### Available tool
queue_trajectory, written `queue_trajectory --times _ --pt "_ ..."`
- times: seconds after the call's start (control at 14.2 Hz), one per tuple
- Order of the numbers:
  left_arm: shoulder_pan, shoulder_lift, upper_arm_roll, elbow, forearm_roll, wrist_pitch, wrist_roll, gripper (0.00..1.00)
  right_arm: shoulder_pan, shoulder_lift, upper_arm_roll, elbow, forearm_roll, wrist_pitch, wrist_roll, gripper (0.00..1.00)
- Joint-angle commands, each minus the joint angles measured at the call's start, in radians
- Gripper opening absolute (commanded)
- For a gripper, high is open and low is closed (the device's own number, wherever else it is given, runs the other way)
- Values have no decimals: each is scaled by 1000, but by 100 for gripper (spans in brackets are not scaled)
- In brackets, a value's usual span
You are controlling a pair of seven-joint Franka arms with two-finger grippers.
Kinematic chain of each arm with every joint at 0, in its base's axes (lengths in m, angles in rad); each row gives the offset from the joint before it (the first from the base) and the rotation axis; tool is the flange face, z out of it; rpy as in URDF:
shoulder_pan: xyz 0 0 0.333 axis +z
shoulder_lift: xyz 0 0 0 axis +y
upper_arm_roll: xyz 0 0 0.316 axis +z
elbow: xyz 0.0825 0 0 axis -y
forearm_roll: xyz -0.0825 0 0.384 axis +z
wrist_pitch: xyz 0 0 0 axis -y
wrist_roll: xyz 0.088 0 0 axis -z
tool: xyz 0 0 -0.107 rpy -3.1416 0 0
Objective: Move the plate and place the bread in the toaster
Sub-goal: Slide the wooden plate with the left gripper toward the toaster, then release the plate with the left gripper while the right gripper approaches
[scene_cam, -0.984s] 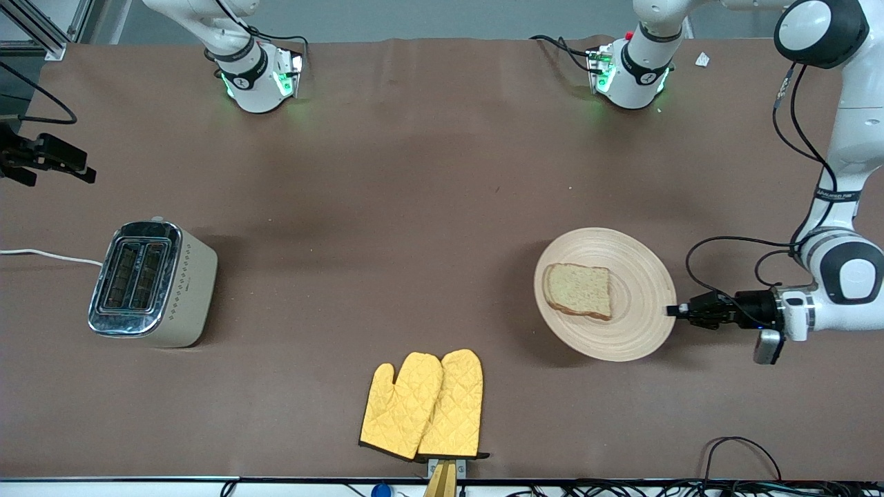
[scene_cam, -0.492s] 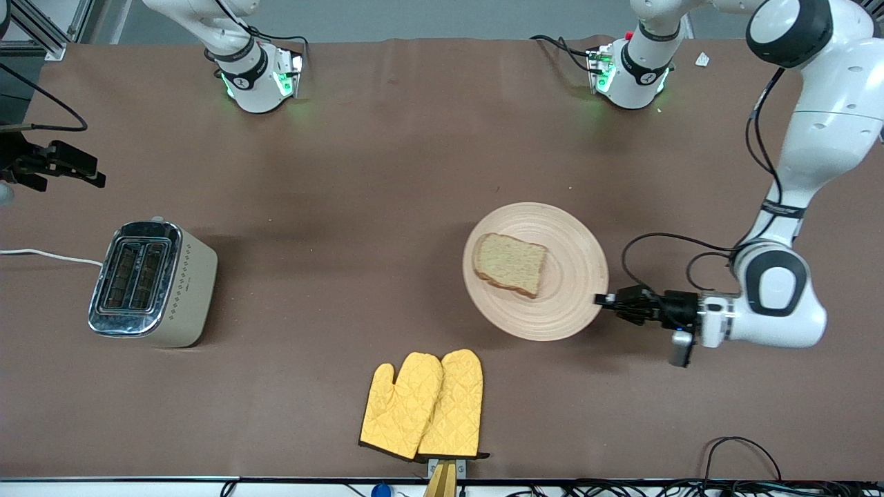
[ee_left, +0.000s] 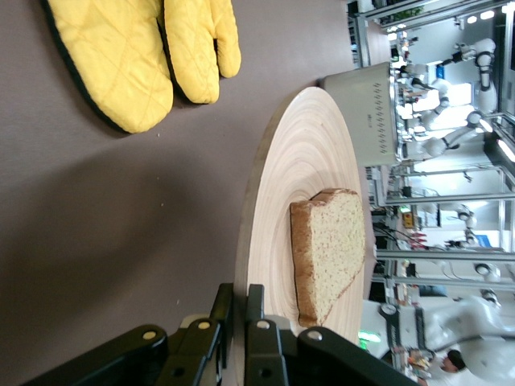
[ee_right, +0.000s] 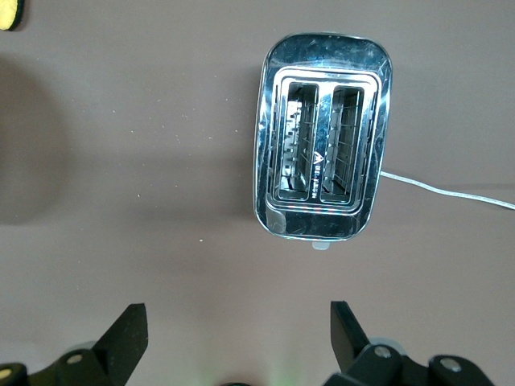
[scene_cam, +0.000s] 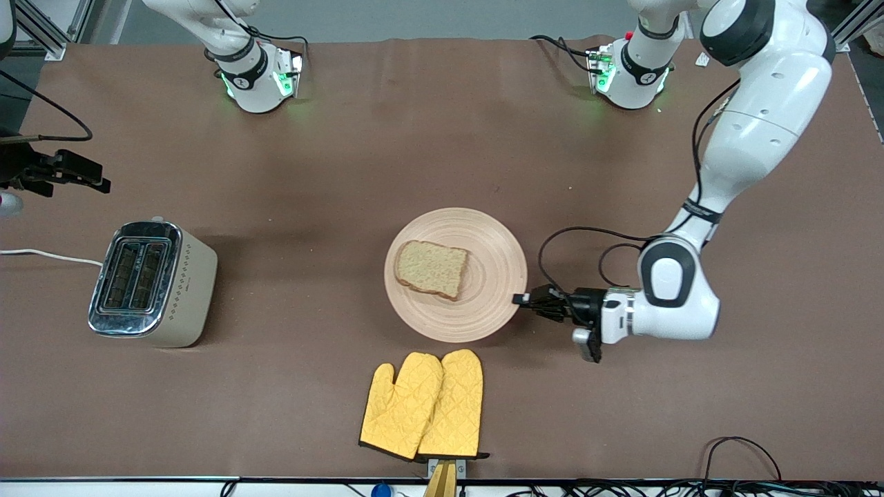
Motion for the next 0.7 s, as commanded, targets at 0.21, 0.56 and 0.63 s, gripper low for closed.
queue_trajectory --times 0.21,0.56,0.63 --pt "-117 26 -5 -14 -137 172 -2 0 -5 -9 4 -33 9 39 -14 100" --pt "-166 46 -4 -48 -167 243 -2 3 1 -18 6 -177 32 133 2 100" --pt "-166 46 -4 -62 -167 244 -2 3 -3 -21 4 -217 78 164 3 100"
